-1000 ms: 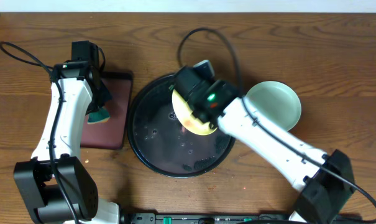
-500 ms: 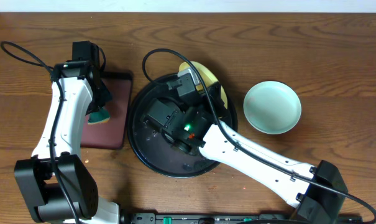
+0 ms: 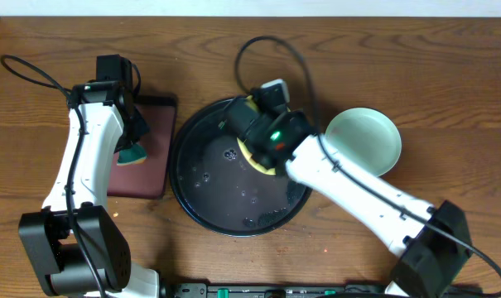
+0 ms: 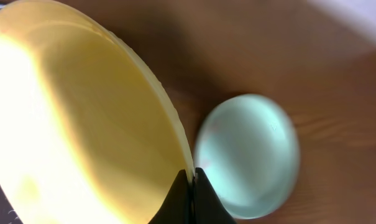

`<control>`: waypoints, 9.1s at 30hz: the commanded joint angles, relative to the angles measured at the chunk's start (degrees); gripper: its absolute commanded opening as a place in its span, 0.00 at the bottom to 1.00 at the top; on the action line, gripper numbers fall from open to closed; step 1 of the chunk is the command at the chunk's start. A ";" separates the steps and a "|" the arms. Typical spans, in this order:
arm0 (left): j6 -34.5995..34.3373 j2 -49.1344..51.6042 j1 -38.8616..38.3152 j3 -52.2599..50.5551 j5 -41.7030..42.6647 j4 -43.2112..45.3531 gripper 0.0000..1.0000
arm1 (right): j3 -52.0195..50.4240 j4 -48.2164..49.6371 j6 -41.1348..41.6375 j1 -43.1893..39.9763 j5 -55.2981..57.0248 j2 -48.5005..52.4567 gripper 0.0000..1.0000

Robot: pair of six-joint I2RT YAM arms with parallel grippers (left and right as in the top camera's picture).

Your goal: Clean dirty plates on tray and stack at the side

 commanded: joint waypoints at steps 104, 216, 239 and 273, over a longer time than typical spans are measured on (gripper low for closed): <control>27.36 -43.56 0.68 2.64 17.99 -4.68 0.75 | -9.42 12.15 -17.16 -48.22 -55.30 -3.91 0.99; 37.22 -95.73 1.38 -76.98 18.86 52.87 0.76 | -71.01 66.38 -37.24 -40.48 -42.91 -69.09 0.99; 37.22 -95.73 1.38 -76.98 18.86 52.85 0.76 | -91.38 57.96 -33.42 -42.82 -49.75 -103.34 0.99; 37.22 -95.73 1.38 -76.98 18.86 52.85 0.76 | -91.38 57.96 -33.42 -42.82 -49.77 -103.12 0.99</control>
